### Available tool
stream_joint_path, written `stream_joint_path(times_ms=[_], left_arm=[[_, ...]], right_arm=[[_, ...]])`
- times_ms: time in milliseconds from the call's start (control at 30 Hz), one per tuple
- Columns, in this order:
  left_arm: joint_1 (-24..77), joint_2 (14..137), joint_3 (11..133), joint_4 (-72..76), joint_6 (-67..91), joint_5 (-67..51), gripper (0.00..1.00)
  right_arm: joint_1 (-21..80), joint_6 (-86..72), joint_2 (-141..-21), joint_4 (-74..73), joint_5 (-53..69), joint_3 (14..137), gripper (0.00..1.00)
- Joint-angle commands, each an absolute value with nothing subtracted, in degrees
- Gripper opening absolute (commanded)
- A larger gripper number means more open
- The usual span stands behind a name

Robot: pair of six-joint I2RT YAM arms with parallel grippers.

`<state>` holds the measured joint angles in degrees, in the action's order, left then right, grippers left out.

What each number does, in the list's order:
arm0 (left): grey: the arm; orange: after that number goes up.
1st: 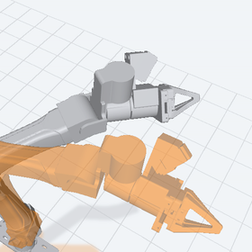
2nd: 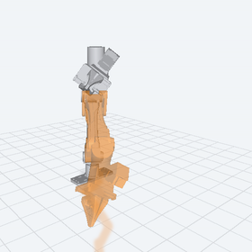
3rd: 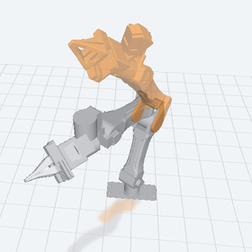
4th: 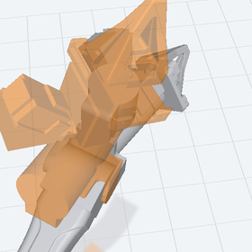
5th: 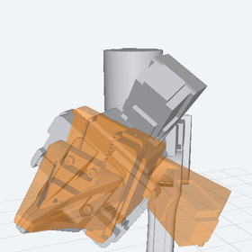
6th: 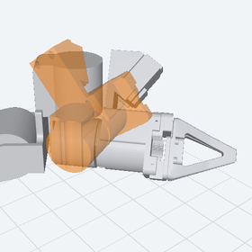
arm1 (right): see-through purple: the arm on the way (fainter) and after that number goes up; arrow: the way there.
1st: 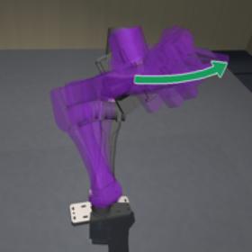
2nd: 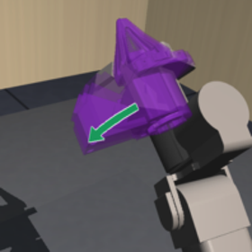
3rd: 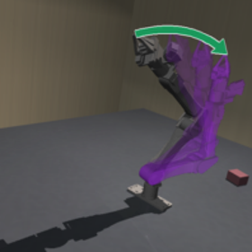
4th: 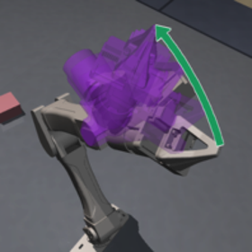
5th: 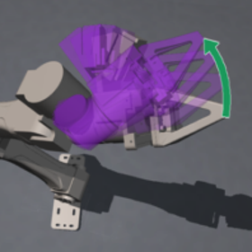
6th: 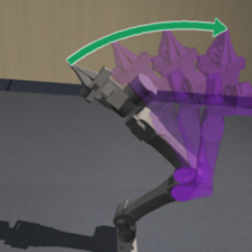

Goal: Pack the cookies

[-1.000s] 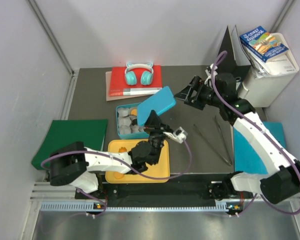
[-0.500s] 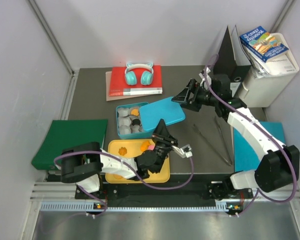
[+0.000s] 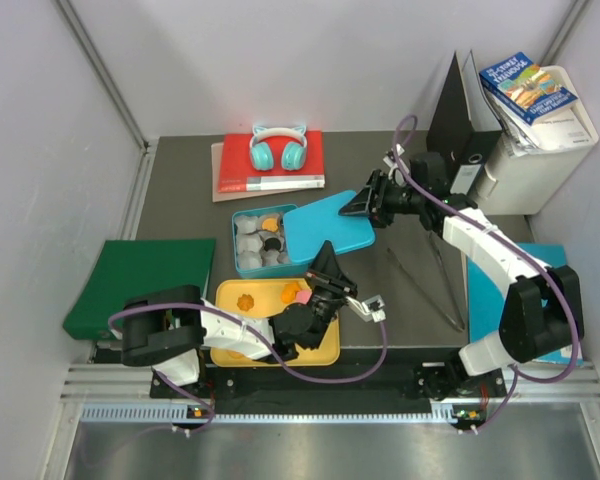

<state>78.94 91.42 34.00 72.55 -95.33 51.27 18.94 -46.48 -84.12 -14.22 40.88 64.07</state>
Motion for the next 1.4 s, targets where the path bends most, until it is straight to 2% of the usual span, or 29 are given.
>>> stream_joint_path(times_ms=[0,100,167,267,300,367,400,500,533,567,900,1100,1233,1333,1367], left_arm=[[79.8,90.6,34.5,86.4,-95.7,50.4,0.0],[79.9,90.2,35.2,86.3,-94.7,51.9,0.02],[79.7,89.5,36.0,85.6,-93.7,52.9,0.14],[79.3,88.9,36.7,84.6,-93.1,54.4,0.26],[79.1,88.8,36.9,84.6,-93.0,55.0,0.38],[78.9,89.0,37.6,84.6,-92.6,57.0,0.54],[78.8,89.3,38.1,84.6,-92.6,58.1,0.66],[78.8,90.4,40.2,86.5,-92.1,63.7,0.79],[78.6,90.7,40.3,87.6,-92.4,64.9,0.95],[78.3,91.1,40.6,90.2,-92.6,66.6,0.98],[72.1,90.5,42.5,93.3,-86.8,83.6,0.99],[68.5,87.9,41.3,93.3,-79.8,88.9,0.99],[66.7,84.7,41.1,88.5,-71.8,91.1,0.98],[65.5,80.0,41.3,79.2,-61.8,91.6,0.98],[64.5,78.8,41.6,70.5,-58.1,91.7,0.98]], right_arm=[[18.6,-49.7,-85.2,-5.7,44.3,62.7,0.4],[18.6,-50.2,-85.0,-4.3,44.1,62.3,0.27],[18.6,-50.2,-84.6,-4.0,43.5,62.3,0.18],[18.6,-50.1,-83.4,-3.5,43.2,62.8,0.12],[18.6,-50.2,-83.1,-3.2,43.2,63.2,0.12],[18.7,-50.4,-82.4,-2.9,43.2,64.2,0.11],[18.6,-50.3,-82.2,-2.8,43.2,64.7,0.1],[18.7,-50.5,-81.1,-2.6,42.7,66.5,0.1],[18.6,-50.6,-80.9,-2.5,42.5,67.7,0.1],[18.6,-50.6,-80.3,-2.5,42.1,68.3,0.1],[18.5,-51.1,-80.2,-3.0,37.3,78.7,0.09],[18.4,-50.7,-81.8,-3.0,32.8,83.8,0.08],[17.6,-49.2,-80.6,-2.2,25.7,84.7,0.07],[16.9,-49.0,-80.6,-1.5,24.9,86.5,0.08],[16.9,-49.0,-80.7,-1.6,24.9,86.9,0.08]])
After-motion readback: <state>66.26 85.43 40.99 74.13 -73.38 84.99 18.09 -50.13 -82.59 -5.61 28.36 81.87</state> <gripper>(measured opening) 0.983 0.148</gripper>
